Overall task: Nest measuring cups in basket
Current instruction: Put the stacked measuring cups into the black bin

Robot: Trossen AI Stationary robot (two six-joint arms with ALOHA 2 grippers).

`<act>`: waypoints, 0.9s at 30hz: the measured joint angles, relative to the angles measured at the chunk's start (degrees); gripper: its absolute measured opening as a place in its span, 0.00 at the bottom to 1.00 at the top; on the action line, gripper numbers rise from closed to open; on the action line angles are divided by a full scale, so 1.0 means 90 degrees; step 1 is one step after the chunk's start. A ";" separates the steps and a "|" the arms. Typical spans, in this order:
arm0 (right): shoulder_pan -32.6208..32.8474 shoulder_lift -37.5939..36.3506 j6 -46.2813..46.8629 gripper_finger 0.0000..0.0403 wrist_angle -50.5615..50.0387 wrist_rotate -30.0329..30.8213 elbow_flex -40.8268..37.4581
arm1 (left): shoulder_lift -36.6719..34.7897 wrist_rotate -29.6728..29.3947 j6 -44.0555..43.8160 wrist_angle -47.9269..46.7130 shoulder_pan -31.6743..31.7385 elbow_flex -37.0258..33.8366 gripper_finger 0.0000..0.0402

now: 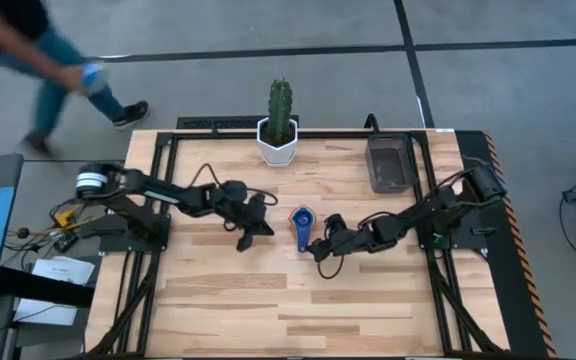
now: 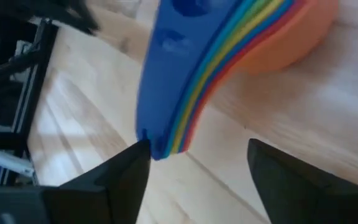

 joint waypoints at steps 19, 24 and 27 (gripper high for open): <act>-0.0154 -0.0034 0.0338 0.84 0.4264 0.0380 -0.2154 | 0.1187 -0.0002 -0.0180 0.0809 -0.0018 0.0619 0.00; -0.0438 0.0029 -0.0007 0.83 0.4156 -0.0111 -0.1902 | 0.1182 -0.0055 -0.0069 0.0832 -0.0009 0.0663 0.00; -0.0563 0.0222 -0.0057 0.83 0.4071 -0.0313 -0.1771 | 0.1182 -0.0148 -0.0073 0.0807 -0.0004 0.0663 0.00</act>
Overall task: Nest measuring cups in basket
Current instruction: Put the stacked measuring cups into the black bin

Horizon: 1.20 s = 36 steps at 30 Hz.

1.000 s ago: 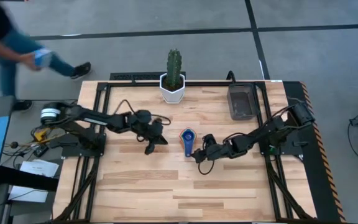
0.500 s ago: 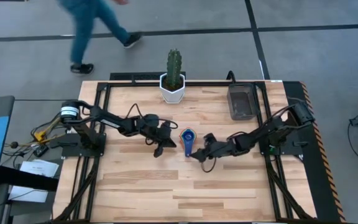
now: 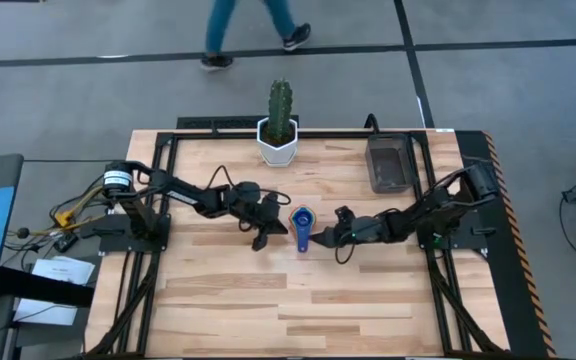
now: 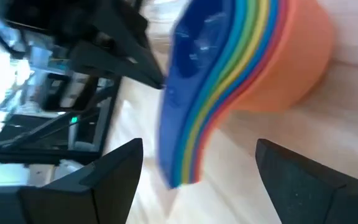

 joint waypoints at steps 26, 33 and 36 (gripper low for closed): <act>-0.0070 0.1646 0.0072 0.62 0.1412 -0.0628 0.0862 | -0.0002 -0.0221 -0.0177 -0.0116 0.0053 0.0000 0.00; -0.0168 0.1651 0.0085 0.46 0.1404 -0.0668 0.0860 | -0.0002 -0.0221 -0.0177 -0.0108 0.0064 0.0000 0.00; -0.0182 0.1651 0.0085 0.38 0.1402 -0.0675 0.0860 | -0.0003 -0.0221 -0.0177 -0.0107 0.0070 0.0000 0.00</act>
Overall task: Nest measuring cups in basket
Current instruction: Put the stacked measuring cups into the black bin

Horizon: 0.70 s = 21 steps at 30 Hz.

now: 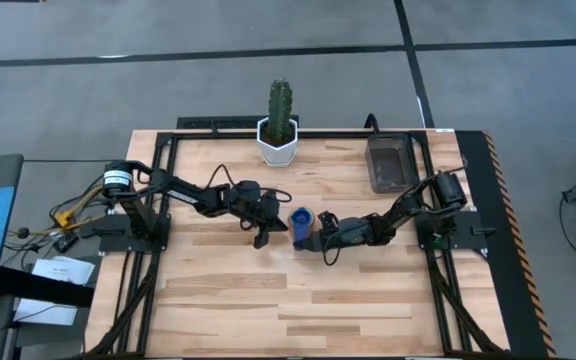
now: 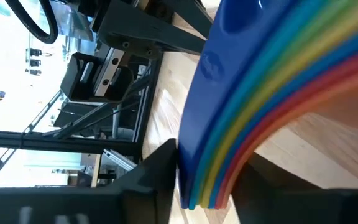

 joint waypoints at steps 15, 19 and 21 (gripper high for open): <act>0.0000 0.0005 -0.0157 0.22 0.0004 0.0005 -0.0005 | -0.0002 0.0010 0.0002 0.0007 0.0024 0.0000 0.00; -0.0002 0.0002 -0.0329 0.22 0.0178 0.0017 -0.0012 | -0.0002 -0.0012 0.0068 0.0010 0.0022 0.0000 0.00; -0.0002 0.0005 -0.0360 0.21 0.0284 0.0034 -0.0017 | -0.0002 -0.0022 0.0068 0.0012 0.0022 0.0000 0.00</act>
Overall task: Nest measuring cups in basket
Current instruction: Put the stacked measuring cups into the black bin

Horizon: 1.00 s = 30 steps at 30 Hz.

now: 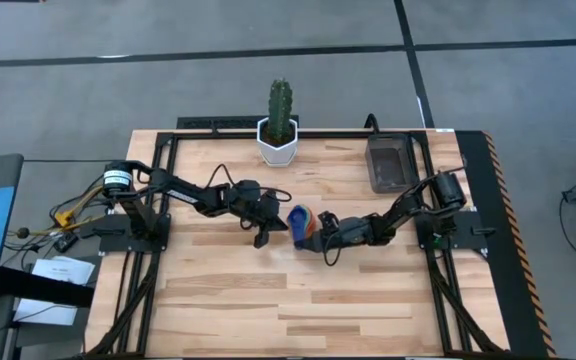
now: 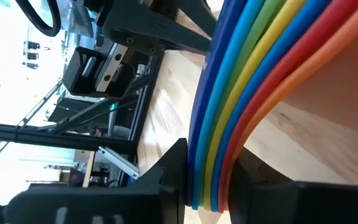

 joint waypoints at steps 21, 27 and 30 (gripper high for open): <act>-0.0708 -0.1514 -0.0541 0.21 -0.0479 0.0591 -0.0024 | -0.1042 0.0167 -0.0064 -0.0718 0.0623 -0.0002 0.00; -0.1160 -0.2710 -0.0822 0.21 -0.2025 0.0729 -0.0022 | -0.1064 0.0535 0.0147 -0.1057 0.0697 -0.0002 0.00; -0.1469 -0.3381 -0.0895 0.21 -0.2901 0.0736 -0.0022 | -0.1064 0.0667 0.0172 -0.1087 0.0697 -0.0002 0.00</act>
